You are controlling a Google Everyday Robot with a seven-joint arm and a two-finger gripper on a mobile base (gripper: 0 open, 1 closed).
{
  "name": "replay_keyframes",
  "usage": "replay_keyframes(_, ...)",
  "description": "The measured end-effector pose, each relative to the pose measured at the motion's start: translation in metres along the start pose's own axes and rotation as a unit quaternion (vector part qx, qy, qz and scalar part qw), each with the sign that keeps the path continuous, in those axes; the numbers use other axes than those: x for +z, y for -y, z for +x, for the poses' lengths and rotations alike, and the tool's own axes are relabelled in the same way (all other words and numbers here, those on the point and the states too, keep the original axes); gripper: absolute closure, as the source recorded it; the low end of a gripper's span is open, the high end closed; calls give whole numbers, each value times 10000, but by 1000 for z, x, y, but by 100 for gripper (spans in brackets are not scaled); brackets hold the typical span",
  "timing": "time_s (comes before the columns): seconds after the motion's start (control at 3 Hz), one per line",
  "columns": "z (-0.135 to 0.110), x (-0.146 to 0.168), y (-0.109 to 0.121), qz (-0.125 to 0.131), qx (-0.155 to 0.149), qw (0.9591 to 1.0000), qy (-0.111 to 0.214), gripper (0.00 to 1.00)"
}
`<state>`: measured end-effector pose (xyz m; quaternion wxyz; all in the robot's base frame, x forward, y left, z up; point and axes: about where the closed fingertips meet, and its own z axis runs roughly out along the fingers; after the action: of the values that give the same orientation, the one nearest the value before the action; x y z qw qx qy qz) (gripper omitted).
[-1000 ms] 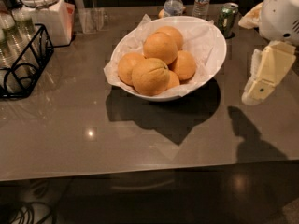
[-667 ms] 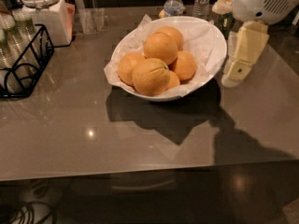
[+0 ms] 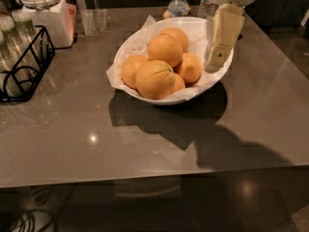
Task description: Pick orange from white bowl
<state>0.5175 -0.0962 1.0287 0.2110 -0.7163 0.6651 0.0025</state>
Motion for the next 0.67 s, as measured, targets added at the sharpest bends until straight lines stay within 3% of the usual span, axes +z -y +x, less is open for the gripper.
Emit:
replay_keyframes(0.33, 6, 3, 14, 2, -265, 9996, -113, 0)
replay_keyframes(0.67, -3, 9, 50, 44, -971, 9951, -163, 0)
